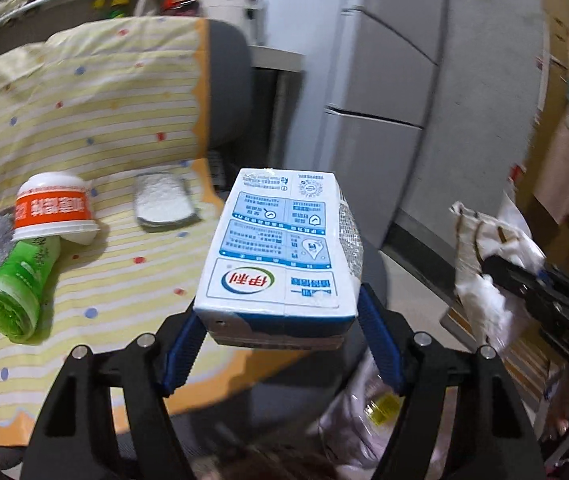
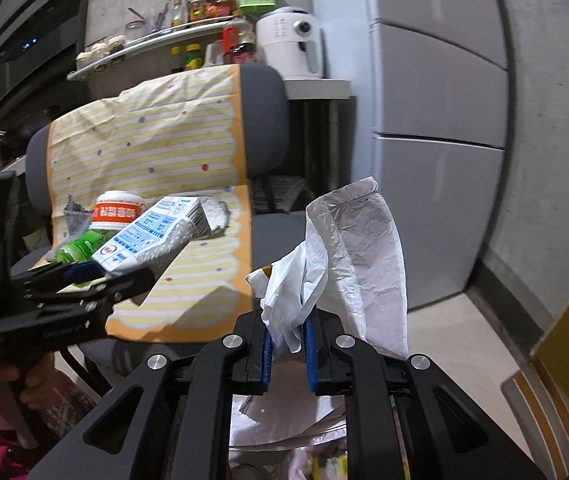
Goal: Collect trash
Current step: 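Hold the tissues in the right tool while the left tool grasps the milk carton, then move both tools over the bin and open them to drop carton and tissues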
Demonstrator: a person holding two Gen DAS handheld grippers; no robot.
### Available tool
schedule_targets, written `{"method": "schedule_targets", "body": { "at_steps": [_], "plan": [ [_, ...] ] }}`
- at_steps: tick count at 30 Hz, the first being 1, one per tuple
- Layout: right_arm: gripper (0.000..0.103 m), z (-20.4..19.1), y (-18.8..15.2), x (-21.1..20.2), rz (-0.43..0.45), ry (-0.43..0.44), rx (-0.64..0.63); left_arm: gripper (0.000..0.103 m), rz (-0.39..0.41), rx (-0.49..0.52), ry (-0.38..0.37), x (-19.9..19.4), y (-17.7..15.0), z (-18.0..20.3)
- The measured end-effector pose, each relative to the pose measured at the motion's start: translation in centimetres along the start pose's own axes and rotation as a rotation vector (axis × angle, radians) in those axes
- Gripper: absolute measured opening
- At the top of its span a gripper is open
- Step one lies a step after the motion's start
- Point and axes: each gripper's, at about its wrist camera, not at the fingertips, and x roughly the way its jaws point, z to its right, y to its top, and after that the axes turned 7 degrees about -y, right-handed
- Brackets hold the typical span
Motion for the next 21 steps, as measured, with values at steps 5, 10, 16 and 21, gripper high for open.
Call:
{"method": "schedule_targets", "body": {
  "at_steps": [5,10,16,21],
  "plan": [
    [0.015,1.5,-1.7,-2.0,-0.009,-0.062,0.025,0.071,-0.02,0.033,-0.06,-0.2,-1.3,2.4],
    [0.017,3.3,-3.7,-2.5,-0.032,-0.11,0.075,0.071,-0.026,0.061,-0.09,0.0,-1.9,4.0],
    [0.022,5.5,-5.7,-1.0,-0.092,-0.139,0.123,0.071,-0.046,0.075,-0.108,0.9,-2.1,5.1],
    [0.049,7.6,-7.6,1.3,-0.157,-0.16,0.183,0.071,-0.071,0.08,-0.118,2.0,-2.2,5.8]
  ]
}}
